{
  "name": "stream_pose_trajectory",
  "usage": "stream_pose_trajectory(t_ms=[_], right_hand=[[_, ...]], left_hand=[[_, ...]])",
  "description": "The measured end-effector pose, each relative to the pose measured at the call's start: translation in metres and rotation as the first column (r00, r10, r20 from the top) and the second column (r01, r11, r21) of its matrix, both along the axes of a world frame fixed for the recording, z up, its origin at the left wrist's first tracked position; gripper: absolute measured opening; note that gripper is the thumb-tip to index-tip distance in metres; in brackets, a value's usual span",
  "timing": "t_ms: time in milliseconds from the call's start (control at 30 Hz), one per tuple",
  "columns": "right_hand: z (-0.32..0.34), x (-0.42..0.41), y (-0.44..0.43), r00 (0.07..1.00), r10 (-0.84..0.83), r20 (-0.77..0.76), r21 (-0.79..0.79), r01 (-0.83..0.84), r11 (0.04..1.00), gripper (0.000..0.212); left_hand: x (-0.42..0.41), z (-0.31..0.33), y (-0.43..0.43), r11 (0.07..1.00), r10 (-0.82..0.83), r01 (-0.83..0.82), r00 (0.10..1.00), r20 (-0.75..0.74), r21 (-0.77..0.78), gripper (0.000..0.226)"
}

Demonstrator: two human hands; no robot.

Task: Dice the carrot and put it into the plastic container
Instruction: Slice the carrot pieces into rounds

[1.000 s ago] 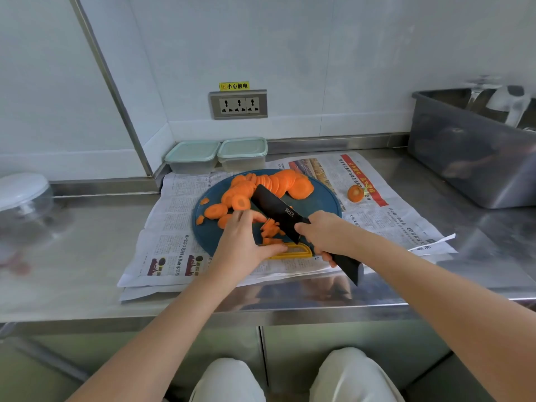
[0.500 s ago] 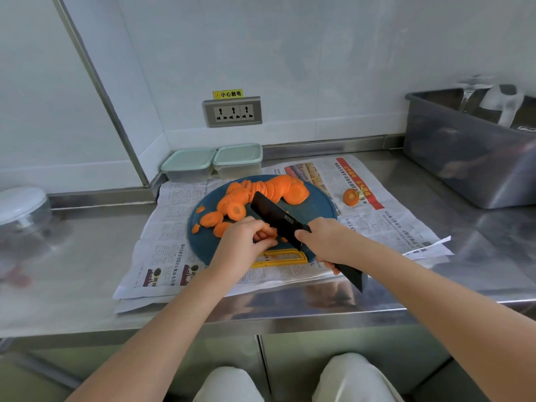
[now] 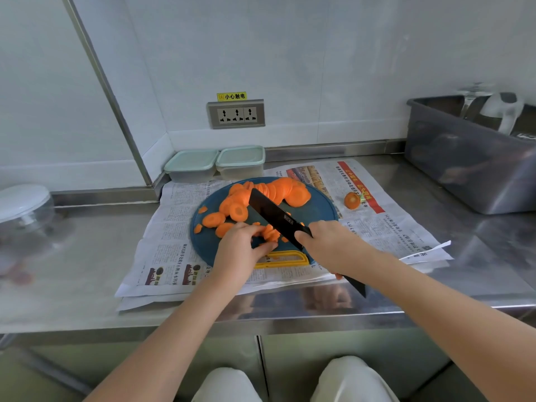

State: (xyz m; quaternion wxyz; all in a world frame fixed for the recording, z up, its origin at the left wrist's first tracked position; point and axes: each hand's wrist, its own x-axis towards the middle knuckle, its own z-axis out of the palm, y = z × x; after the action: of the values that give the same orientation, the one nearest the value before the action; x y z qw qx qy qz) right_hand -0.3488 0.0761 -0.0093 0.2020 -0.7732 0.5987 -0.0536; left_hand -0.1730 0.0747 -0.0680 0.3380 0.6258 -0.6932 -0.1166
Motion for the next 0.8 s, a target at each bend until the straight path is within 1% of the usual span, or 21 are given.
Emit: stream_pose_trajectory(t_ms=[67,167,300,433,633,733,800], right_hand=[[0.001,0.001,0.003,0.999,-0.02,0.025,-0.001,0.02,1.0,0.035],[0.0,0.0,0.002,0.998,0.021,-0.051,0.01,-0.021,1.0,0.033],[-0.006,-0.002,0.0,0.999,0.012,-0.036,0.016,-0.011,1.0,0.03],[-0.004,-0.004,-0.001,1.0,-0.006,-0.012,0.06,0.007,0.998,0.028],[0.004,0.006,-0.005,1.0,-0.026,-0.012,0.087,0.027,0.996,0.029],[0.0,0.01,-0.007,0.997,0.022,-0.068,0.051,-0.019,0.999,0.028],[-0.001,0.013,-0.009,0.999,-0.01,-0.04,0.053,0.012,0.999,0.031]], left_hand=[[0.0,0.0,0.001,1.0,0.008,-0.008,1.0,-0.009,-0.008,0.035],[0.0,-0.002,0.001,1.0,0.015,-0.015,1.0,-0.003,-0.02,0.034],[-0.001,-0.002,0.0,0.999,0.019,-0.018,1.0,0.006,-0.032,0.033],[-0.002,-0.003,-0.001,0.998,0.032,-0.032,0.999,0.009,-0.056,0.028],[0.001,-0.002,-0.007,0.999,-0.017,0.018,0.999,0.045,-0.028,0.024],[0.001,-0.003,-0.007,0.999,-0.035,0.036,0.998,0.047,-0.024,0.024],[0.001,-0.003,-0.007,0.999,-0.037,0.039,0.998,0.041,-0.038,0.025]])
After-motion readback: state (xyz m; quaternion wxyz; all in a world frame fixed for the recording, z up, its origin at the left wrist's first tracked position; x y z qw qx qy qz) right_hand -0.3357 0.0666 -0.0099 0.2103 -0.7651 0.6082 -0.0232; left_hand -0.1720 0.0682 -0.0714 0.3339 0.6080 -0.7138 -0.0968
